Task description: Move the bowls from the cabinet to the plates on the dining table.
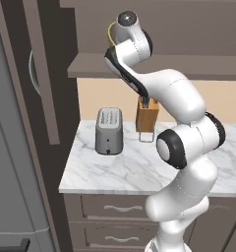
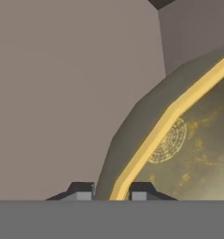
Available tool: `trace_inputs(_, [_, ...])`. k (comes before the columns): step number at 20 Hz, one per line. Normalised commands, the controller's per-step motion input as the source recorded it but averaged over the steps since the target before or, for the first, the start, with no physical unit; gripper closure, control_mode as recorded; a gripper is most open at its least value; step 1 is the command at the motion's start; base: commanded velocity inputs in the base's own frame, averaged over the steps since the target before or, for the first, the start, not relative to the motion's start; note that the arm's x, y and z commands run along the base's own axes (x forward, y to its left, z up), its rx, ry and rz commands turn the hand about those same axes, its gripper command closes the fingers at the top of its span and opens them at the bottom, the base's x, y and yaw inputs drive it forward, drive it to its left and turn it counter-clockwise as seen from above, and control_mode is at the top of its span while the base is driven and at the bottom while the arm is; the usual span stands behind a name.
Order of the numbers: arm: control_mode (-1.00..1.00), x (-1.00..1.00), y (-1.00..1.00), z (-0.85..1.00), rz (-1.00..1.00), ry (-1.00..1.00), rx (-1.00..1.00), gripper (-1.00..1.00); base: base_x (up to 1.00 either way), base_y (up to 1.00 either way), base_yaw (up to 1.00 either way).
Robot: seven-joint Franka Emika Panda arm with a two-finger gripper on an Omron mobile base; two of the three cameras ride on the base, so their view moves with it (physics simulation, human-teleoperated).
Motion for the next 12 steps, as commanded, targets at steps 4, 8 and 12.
trace_inputs(4, [-1.0,-0.59,-0.04,0.13,0.0,-0.08,-0.03,1.0,0.0,0.0,0.0])
trace_inputs(8, [-1.0,-0.7,-0.12,0.17,0.0,-0.01,-0.03,1.0,0.0,0.0,0.0])
trace_inputs(12, [-1.0,-0.74,-0.2,0.22,0.0,0.01,-0.05,1.0,0.0,0.0,0.0])
